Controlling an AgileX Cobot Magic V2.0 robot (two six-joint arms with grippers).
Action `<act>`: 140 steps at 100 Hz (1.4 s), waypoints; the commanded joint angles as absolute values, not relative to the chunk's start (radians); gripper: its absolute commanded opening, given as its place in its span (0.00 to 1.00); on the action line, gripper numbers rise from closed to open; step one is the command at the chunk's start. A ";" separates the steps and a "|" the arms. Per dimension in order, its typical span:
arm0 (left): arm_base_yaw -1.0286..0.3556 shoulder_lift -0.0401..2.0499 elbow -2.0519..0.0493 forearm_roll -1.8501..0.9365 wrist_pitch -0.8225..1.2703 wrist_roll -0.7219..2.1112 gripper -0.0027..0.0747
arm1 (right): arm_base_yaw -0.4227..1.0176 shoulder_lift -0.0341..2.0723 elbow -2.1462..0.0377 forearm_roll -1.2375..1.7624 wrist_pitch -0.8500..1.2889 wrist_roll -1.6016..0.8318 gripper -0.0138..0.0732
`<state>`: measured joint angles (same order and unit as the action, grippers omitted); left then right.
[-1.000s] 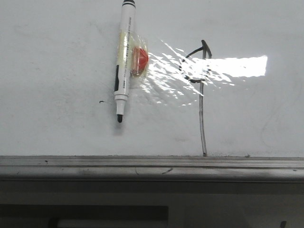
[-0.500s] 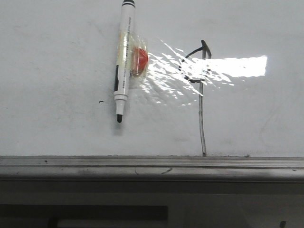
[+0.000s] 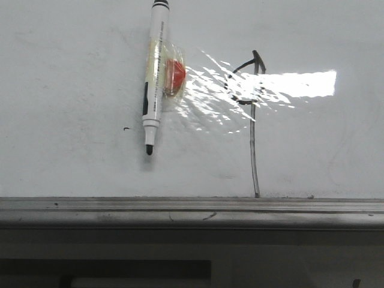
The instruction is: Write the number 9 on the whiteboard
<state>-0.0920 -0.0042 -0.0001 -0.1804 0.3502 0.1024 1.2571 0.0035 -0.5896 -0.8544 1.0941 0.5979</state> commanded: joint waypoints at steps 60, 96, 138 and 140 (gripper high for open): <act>-0.090 -0.031 0.018 -0.203 0.322 0.090 0.01 | 1.257 0.032 -0.574 -0.912 1.051 0.595 0.11; -0.090 -0.031 0.018 -0.203 0.322 0.090 0.01 | 0.992 0.049 -0.335 -1.016 0.743 0.616 0.11; -0.090 -0.031 0.018 -0.203 0.322 0.090 0.01 | 0.146 0.193 -0.059 -0.315 -0.065 0.165 0.11; -0.090 -0.031 0.018 -0.203 0.322 0.090 0.01 | 0.115 0.193 -0.034 -0.307 -0.118 0.165 0.11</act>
<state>-0.0920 -0.0042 -0.0001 -0.1853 0.3502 0.0979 0.2440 0.1679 -0.0885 -0.3731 0.2029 0.2302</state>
